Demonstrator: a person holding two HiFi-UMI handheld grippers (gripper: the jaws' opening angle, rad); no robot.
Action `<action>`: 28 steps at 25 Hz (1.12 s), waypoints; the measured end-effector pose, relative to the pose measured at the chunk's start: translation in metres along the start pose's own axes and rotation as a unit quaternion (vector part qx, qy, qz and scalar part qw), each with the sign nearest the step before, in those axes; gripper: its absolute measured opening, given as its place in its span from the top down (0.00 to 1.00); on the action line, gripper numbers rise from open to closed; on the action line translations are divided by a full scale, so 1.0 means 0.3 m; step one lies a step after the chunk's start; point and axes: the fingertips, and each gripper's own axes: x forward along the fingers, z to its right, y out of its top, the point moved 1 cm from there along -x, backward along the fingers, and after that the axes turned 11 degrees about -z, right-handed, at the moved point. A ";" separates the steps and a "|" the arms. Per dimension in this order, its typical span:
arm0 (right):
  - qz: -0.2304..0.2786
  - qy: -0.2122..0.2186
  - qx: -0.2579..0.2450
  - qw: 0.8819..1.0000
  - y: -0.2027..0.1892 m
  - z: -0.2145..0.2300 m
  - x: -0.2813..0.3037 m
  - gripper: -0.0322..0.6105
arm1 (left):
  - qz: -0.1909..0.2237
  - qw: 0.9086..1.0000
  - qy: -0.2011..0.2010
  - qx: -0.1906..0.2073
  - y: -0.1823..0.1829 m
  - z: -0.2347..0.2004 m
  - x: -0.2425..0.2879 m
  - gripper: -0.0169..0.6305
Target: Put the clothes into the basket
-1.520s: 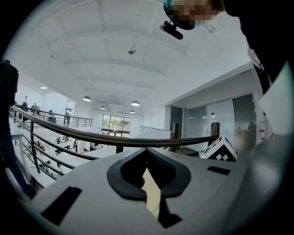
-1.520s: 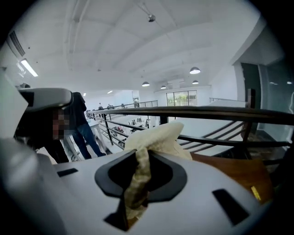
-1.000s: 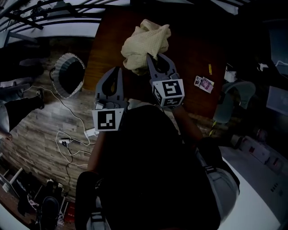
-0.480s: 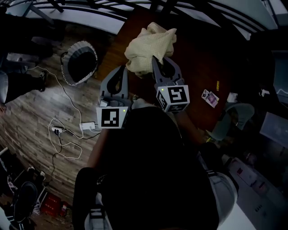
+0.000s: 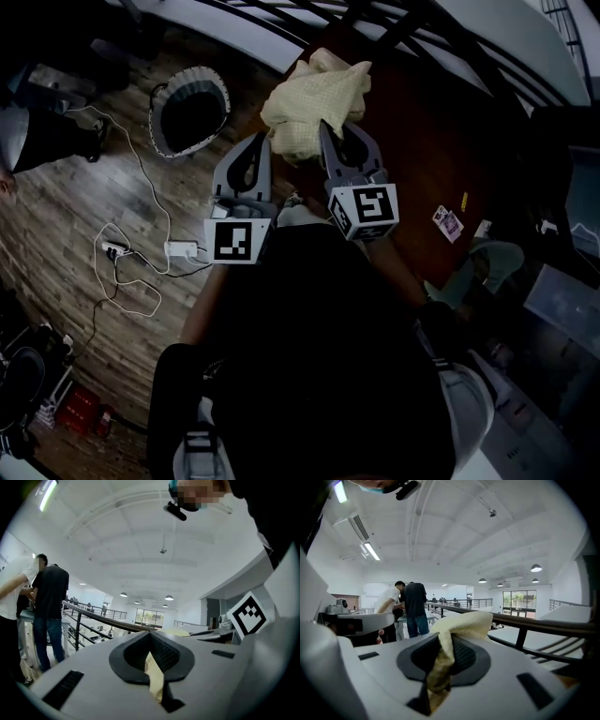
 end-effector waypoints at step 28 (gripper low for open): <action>-0.025 0.129 -0.082 0.988 0.134 -0.927 0.398 0.84 | 0.007 0.988 0.146 -0.043 -0.029 -0.837 -0.541 0.96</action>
